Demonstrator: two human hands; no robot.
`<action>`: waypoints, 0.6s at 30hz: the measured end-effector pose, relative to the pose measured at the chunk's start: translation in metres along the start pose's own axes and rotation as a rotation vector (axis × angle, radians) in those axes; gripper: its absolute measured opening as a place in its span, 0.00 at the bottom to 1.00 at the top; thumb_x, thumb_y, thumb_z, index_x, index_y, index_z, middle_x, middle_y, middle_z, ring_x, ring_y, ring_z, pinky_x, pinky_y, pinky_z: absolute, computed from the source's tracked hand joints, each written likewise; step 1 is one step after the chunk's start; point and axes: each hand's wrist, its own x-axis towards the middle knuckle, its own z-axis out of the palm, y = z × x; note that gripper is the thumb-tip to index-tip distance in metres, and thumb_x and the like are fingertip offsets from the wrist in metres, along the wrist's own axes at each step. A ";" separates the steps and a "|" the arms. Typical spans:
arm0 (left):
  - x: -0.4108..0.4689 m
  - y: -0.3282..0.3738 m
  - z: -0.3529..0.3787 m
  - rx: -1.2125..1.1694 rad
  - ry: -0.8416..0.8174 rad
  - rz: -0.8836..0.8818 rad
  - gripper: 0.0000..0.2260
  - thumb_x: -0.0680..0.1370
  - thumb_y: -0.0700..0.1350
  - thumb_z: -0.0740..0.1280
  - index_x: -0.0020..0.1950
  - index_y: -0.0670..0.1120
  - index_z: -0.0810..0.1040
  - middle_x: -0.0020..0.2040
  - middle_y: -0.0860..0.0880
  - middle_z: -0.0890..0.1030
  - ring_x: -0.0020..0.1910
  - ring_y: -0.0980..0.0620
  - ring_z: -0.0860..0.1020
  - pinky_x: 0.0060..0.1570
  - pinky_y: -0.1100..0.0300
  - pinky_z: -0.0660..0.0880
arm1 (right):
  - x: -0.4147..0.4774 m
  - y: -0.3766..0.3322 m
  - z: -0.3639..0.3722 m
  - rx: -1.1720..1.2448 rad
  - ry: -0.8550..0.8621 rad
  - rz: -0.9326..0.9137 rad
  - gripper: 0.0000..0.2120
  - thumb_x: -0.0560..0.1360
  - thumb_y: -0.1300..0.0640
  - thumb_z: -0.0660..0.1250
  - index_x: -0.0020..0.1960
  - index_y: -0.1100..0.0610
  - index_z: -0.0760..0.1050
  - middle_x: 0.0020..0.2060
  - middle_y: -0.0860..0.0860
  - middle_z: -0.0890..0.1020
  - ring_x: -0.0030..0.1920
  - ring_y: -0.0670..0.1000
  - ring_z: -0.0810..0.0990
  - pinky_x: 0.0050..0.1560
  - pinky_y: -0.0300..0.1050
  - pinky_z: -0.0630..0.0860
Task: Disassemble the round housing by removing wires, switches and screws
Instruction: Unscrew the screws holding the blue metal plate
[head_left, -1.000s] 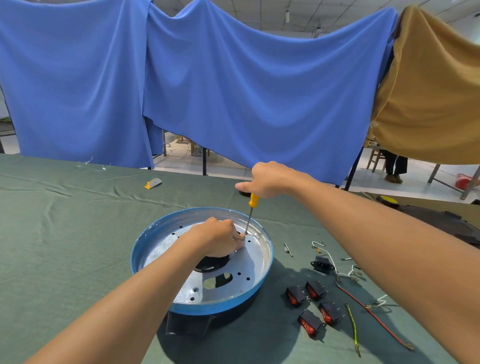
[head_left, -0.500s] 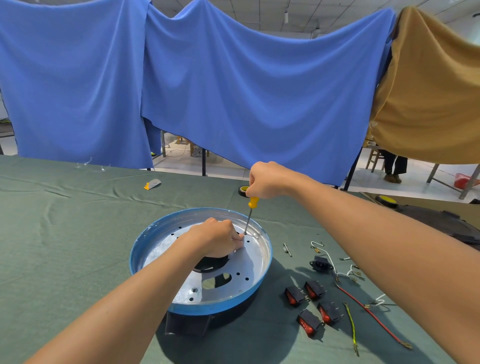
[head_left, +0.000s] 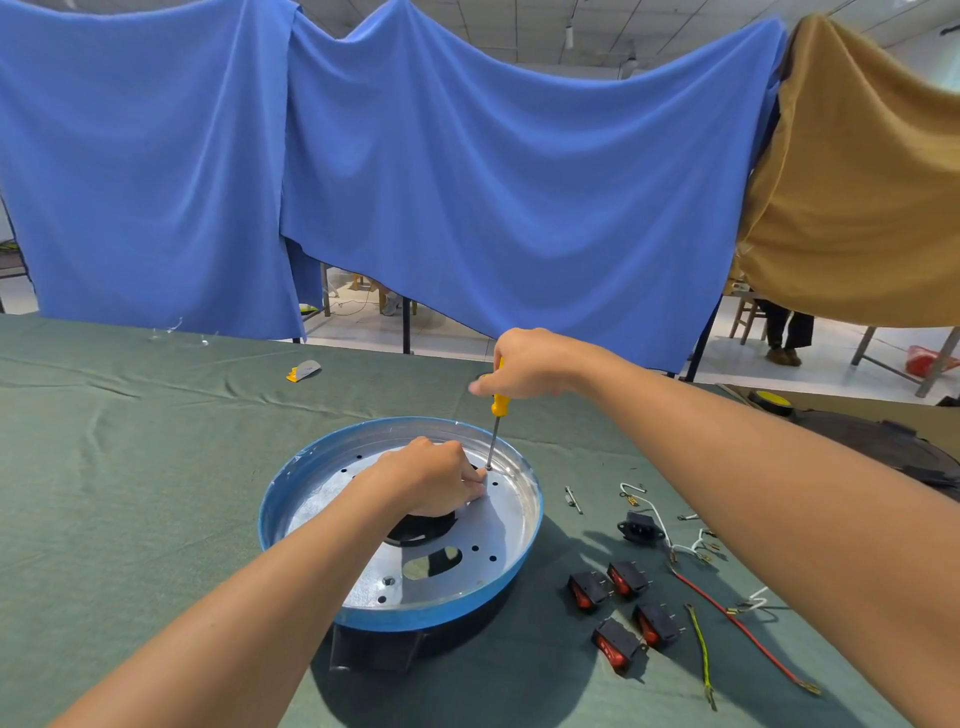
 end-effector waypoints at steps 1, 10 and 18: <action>0.000 0.000 0.000 0.002 -0.004 0.000 0.22 0.81 0.62 0.57 0.71 0.54 0.73 0.63 0.46 0.75 0.59 0.44 0.72 0.59 0.49 0.73 | 0.001 0.001 0.001 -0.019 0.026 0.004 0.21 0.75 0.40 0.64 0.37 0.58 0.71 0.33 0.52 0.73 0.33 0.53 0.71 0.33 0.43 0.68; 0.000 0.001 0.000 -0.003 0.001 0.011 0.21 0.81 0.60 0.57 0.71 0.53 0.73 0.62 0.47 0.76 0.59 0.46 0.73 0.52 0.54 0.70 | -0.001 0.000 -0.003 0.019 -0.041 0.001 0.16 0.72 0.52 0.65 0.53 0.62 0.79 0.37 0.53 0.76 0.35 0.54 0.71 0.34 0.42 0.69; -0.003 0.002 -0.001 0.012 -0.003 0.004 0.21 0.81 0.61 0.56 0.71 0.54 0.73 0.61 0.46 0.76 0.58 0.45 0.73 0.58 0.49 0.74 | -0.003 0.001 -0.008 -0.070 -0.030 -0.026 0.12 0.73 0.54 0.67 0.51 0.61 0.79 0.40 0.55 0.78 0.37 0.54 0.72 0.34 0.43 0.70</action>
